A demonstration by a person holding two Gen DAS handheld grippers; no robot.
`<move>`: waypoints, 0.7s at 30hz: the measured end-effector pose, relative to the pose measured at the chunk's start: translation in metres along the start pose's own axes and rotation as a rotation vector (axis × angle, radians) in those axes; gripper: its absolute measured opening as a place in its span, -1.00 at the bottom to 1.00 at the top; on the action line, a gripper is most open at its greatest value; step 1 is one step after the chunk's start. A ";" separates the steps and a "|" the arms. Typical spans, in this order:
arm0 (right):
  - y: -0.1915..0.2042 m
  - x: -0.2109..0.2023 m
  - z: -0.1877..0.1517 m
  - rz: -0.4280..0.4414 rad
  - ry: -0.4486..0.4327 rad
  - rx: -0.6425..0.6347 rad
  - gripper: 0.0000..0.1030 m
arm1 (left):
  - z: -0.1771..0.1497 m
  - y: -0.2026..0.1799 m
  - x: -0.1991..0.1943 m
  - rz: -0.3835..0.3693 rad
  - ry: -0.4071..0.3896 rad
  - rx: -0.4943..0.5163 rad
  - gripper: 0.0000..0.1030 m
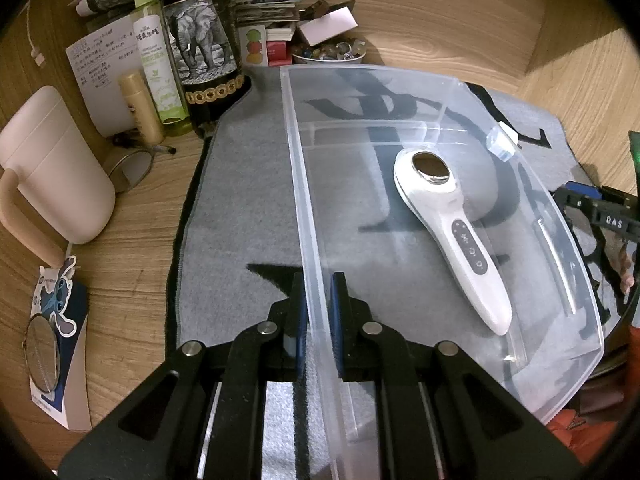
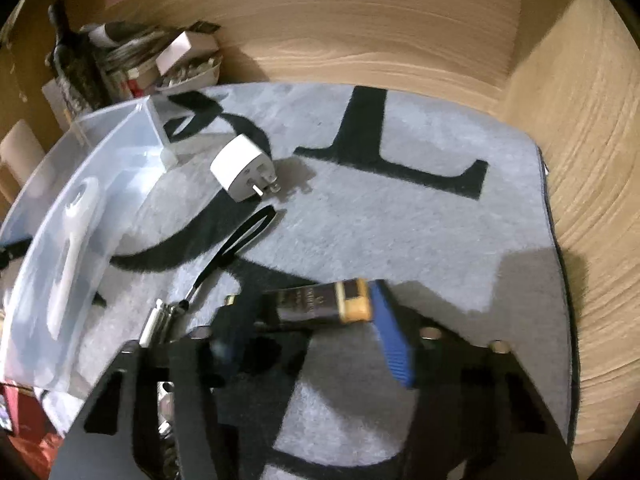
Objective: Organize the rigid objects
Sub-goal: 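Move the right tool to the brown-and-gold bottle and grasp it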
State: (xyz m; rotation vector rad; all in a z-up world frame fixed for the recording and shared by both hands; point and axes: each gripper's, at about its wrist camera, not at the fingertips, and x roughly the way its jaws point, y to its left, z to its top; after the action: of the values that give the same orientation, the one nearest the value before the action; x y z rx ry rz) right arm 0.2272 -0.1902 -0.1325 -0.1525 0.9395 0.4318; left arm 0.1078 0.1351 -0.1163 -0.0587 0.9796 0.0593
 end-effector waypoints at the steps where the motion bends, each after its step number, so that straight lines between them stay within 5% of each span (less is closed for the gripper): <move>1: -0.001 0.000 0.001 -0.001 0.005 0.003 -0.25 | 0.000 0.000 0.000 -0.001 0.000 0.000 -0.79; 3: 0.000 0.000 0.000 -0.003 0.007 -0.001 -0.24 | 0.000 0.000 0.000 -0.002 0.000 0.002 -0.79; 5: 0.004 0.000 -0.001 -0.015 0.012 -0.011 0.00 | -0.001 -0.001 0.000 0.000 0.001 0.005 -0.79; 7: 0.008 0.000 -0.001 -0.011 0.028 -0.005 0.71 | -0.001 -0.001 0.000 0.000 0.003 0.007 -0.79; 15: 0.026 0.018 -0.005 -0.044 0.075 -0.088 0.76 | -0.002 -0.002 0.000 -0.007 0.001 0.007 -0.79; 21: 0.017 0.015 -0.002 -0.038 0.039 -0.052 0.54 | -0.002 -0.002 0.000 -0.008 0.001 0.005 -0.79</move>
State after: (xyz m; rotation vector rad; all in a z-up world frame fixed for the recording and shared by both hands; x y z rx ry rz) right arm 0.2264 -0.1714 -0.1452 -0.2262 0.9630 0.4193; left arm 0.1060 0.1333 -0.1172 -0.0576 0.9801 0.0496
